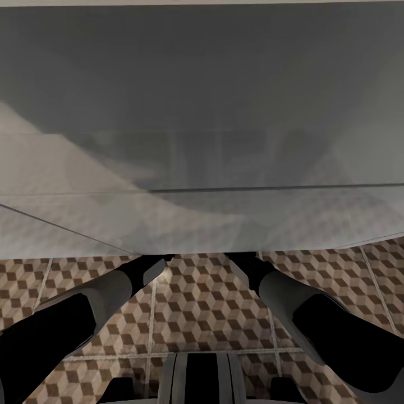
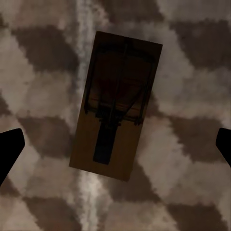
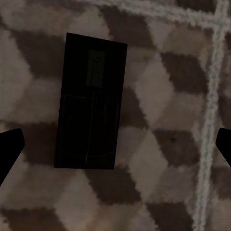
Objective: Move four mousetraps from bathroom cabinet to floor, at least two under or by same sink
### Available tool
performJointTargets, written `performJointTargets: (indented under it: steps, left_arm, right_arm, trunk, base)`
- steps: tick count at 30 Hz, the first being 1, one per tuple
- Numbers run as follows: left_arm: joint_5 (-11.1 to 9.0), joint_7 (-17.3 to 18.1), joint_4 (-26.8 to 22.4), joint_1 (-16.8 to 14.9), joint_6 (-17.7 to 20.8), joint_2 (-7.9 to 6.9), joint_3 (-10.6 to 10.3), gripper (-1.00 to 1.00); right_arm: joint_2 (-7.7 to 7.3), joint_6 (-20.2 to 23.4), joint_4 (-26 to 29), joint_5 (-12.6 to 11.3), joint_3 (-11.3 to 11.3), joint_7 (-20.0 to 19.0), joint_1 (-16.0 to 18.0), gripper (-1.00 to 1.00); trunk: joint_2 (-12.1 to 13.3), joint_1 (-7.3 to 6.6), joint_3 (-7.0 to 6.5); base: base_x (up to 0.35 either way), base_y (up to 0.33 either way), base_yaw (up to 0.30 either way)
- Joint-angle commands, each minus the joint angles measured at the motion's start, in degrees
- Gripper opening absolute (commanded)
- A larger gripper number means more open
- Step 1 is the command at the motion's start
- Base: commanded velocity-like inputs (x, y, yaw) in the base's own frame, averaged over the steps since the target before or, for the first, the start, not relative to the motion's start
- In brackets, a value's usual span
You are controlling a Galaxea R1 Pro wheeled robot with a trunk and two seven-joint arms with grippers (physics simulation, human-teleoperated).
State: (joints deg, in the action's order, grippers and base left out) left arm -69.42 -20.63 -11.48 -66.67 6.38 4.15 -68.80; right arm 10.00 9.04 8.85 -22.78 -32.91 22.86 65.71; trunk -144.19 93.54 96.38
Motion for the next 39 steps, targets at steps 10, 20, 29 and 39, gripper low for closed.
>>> performJointTargets:
  steps: [10, 20, 29, 39]
  left_arm:
    - [-0.1, -0.4, -0.1, 0.0, 0.2, -0.02, -0.4, 1.00]
    - [-0.1, -0.4, -0.1, 0.0, 0.3, -0.02, -0.4, 1.00]
    - [-0.1, -0.4, -0.1, 0.0, 0.3, -0.02, -0.4, 1.00]
    - [-0.1, -0.4, -0.1, 0.0, 0.3, -0.02, -0.4, 1.00]
  right_arm:
    - [0.00, 0.4, 0.0, -0.3, -0.5, 0.3, 0.0, 1.00]
    - [0.00, 0.4, 0.0, -0.3, -0.5, 0.3, 0.0, 1.00]
    - [0.00, 0.4, 0.0, -0.3, -0.5, 0.3, 0.0, 1.00]
    - [0.00, 0.4, 0.0, -0.3, -0.5, 0.3, 0.0, 1.00]
  trunk:
    - [0.0, -0.01, 0.03]
    - [0.0, -0.01, 0.03]
    - [0.0, -0.01, 0.03]
    - [0.0, -0.01, 0.03]
  base:
    - [-0.013, -0.001, 0.000]
    - [-0.226, -0.062, 0.000]
    - [-0.309, -0.089, 0.000]
    - [-0.316, -0.103, 0.000]
